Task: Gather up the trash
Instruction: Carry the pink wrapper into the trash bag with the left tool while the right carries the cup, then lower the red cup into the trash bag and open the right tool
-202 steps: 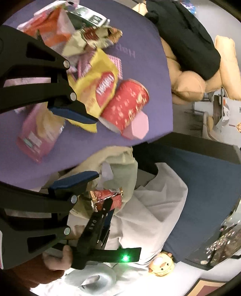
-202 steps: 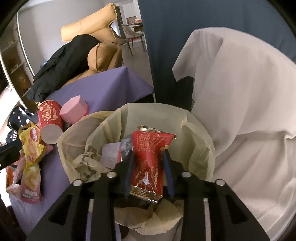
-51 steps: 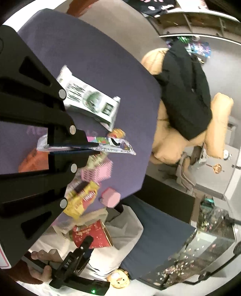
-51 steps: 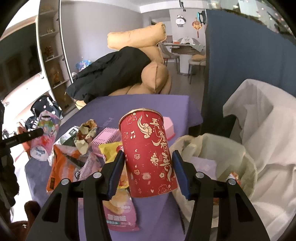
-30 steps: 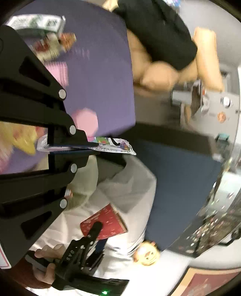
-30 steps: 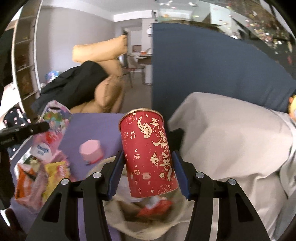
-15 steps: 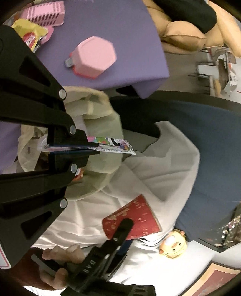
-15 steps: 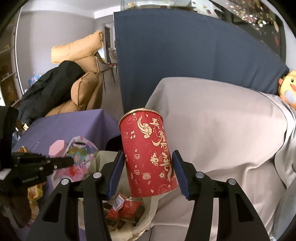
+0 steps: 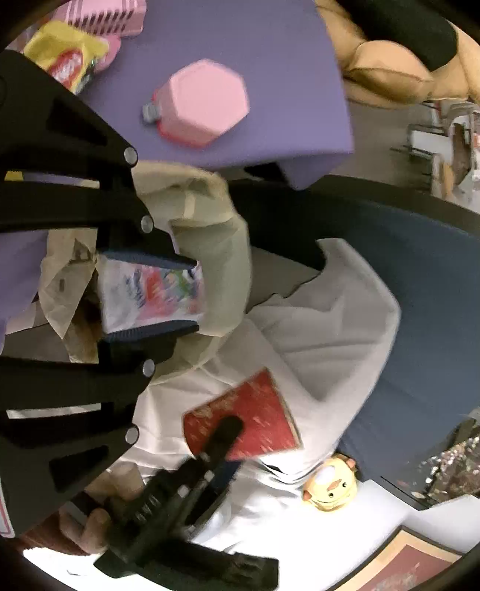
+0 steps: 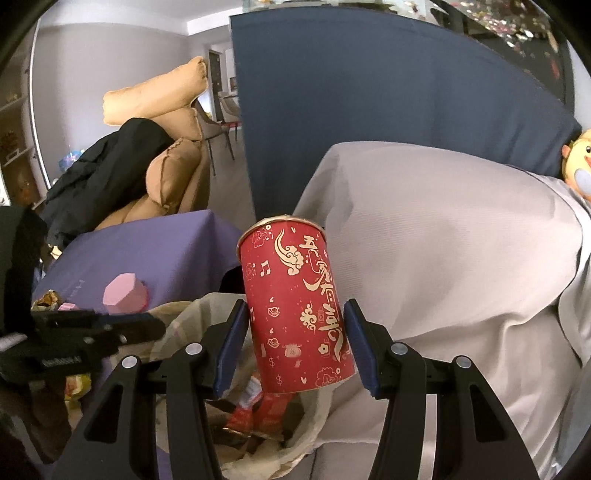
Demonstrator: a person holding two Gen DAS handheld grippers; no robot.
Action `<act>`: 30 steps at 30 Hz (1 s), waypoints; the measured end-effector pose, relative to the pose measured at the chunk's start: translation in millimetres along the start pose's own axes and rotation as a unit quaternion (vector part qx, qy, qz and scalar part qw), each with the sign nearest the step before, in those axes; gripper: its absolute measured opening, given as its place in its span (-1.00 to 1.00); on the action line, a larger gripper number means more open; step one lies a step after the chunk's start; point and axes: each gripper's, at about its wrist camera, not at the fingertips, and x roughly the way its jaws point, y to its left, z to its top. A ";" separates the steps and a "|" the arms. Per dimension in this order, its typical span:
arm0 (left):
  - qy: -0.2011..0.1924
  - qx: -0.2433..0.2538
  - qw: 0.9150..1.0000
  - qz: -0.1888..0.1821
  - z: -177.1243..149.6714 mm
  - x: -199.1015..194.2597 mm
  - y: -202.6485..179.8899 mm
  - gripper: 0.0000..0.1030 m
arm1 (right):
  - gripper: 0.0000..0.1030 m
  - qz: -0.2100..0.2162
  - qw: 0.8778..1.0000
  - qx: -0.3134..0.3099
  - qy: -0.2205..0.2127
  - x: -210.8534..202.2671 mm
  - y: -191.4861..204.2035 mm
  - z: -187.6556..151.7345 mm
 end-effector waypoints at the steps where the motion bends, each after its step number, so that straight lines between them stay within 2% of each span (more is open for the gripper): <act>1: -0.007 -0.001 1.000 0.004 0.7 -5.8 1.0 -0.41 | -0.02 0.006 1.000 -0.002 0.003 1.3 4.4 -1.3; 6: -0.041 -0.012 0.998 0.043 -1.1 -40.6 13.8 -0.31 | -0.02 0.046 0.999 -0.002 0.020 14.0 27.8 -13.4; 9: -0.051 -0.016 0.997 0.058 -5.1 -53.5 22.1 -0.29 | -0.02 0.068 0.997 0.000 0.048 36.0 43.0 -32.3; 17: -0.058 -0.030 0.996 0.065 -18.6 -71.9 37.9 -0.27 | -0.02 0.031 0.991 -0.011 0.131 95.9 51.3 -70.9; 23: -0.064 -0.033 0.995 0.069 -25.6 -85.7 45.2 -0.25 | 0.00 0.014 0.988 -0.041 0.150 100.3 63.9 -70.6; 26: -0.076 -0.034 0.994 0.071 -30.0 -96.4 51.1 -0.17 | 0.01 0.005 0.984 -0.059 0.168 104.7 68.6 -71.6; 30: -0.078 -0.041 0.994 0.067 -33.6 -106.9 60.8 -0.15 | 0.03 0.002 0.981 -0.051 0.188 106.2 68.1 -78.5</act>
